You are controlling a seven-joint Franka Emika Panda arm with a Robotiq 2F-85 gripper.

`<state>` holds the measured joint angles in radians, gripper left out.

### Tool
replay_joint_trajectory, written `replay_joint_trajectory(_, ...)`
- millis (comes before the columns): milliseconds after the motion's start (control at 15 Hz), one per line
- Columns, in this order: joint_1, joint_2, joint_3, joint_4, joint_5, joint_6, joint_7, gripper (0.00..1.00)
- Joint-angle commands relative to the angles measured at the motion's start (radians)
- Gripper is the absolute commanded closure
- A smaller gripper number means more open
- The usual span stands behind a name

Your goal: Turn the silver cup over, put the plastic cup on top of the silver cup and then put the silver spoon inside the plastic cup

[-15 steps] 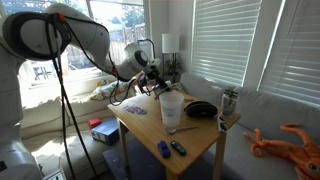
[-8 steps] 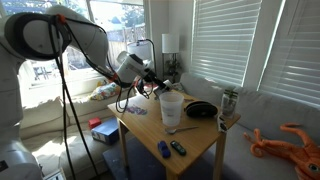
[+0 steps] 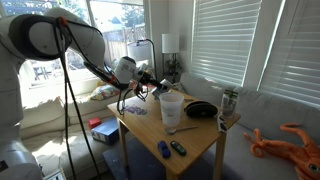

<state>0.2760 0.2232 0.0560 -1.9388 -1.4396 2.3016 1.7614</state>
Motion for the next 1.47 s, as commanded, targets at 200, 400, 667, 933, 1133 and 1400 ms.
replay_joint_trajectory(200,-0.017,0.012,0.064,-0.032,-0.094,-0.104,0.079,0.45)
replay_joint_trajectory(400,-0.021,0.011,0.077,-0.038,-0.096,-0.118,0.071,0.03)
replay_joint_trajectory(667,-0.026,0.01,0.085,-0.047,-0.092,-0.121,0.067,0.0)
replay_joint_trajectory(933,-0.028,0.0,0.091,-0.054,-0.081,-0.117,0.059,0.0)
replay_joint_trajectory(1133,-0.033,-0.014,0.099,-0.058,-0.042,-0.111,0.041,0.0)
replay_joint_trajectory(1400,-0.052,-0.068,0.106,-0.073,0.106,-0.096,-0.064,0.0)
